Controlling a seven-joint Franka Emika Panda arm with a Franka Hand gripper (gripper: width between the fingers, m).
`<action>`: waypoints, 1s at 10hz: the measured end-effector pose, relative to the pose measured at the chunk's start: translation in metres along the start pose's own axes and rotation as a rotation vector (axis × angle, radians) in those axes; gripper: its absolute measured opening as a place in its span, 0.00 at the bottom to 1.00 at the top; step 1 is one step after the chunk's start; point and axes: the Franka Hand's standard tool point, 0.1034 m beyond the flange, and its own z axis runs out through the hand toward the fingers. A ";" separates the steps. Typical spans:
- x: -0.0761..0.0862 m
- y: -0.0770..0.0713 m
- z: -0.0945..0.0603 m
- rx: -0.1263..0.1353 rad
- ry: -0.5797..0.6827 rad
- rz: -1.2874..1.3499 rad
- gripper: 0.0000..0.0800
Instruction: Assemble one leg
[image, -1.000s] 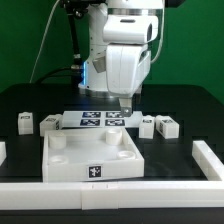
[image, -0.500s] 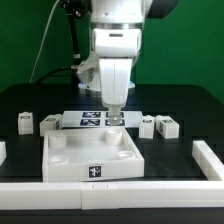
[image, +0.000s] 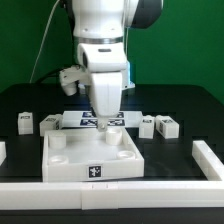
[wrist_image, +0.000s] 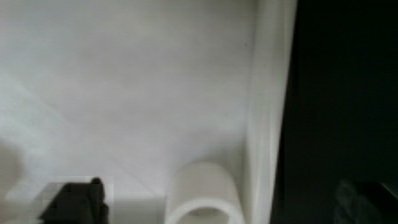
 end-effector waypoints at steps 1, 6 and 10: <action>-0.004 0.002 0.006 0.016 0.005 -0.001 0.81; 0.000 0.002 0.031 0.049 0.022 0.006 0.81; 0.003 0.003 0.031 0.050 0.021 0.043 0.65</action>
Offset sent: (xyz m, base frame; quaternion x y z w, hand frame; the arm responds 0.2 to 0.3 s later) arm 0.0025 -0.0012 -0.0183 0.0182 0.0013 0.0102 0.9998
